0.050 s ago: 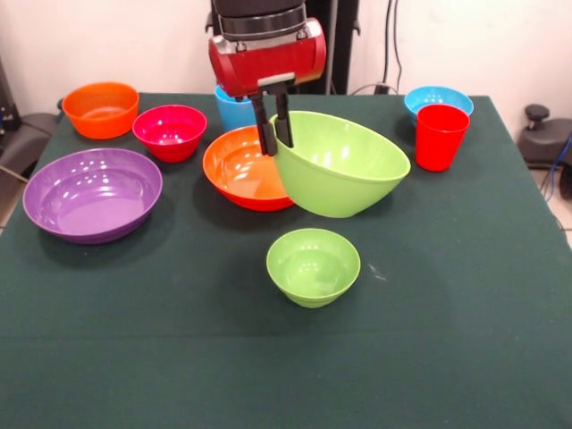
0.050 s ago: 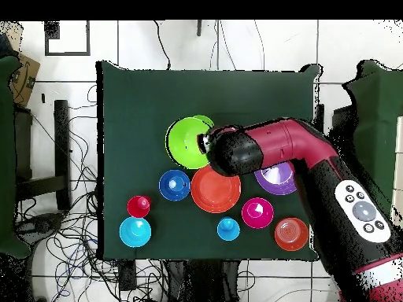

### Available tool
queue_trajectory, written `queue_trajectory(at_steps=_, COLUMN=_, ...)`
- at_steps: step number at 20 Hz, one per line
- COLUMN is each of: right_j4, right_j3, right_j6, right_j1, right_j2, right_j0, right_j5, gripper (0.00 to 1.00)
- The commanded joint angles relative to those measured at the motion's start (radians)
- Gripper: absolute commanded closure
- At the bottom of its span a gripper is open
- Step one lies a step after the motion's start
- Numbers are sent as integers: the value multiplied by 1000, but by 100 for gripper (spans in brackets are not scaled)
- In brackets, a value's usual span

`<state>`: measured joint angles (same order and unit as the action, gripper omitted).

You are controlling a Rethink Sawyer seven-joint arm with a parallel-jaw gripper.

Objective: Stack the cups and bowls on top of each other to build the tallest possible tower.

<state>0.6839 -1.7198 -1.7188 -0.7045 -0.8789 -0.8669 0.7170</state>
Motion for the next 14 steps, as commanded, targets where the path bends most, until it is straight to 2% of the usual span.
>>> queue_trajectory(at_steps=1, right_j4=82, right_j3=59, right_j6=303, right_j1=65, right_j2=-18, right_j0=14, right_j5=30, gripper=100)
queue_trajectory(at_steps=14, right_j4=101, right_j3=56, right_j6=327, right_j1=71, right_j2=-43, right_j0=-7, right_j5=11, gripper=100)
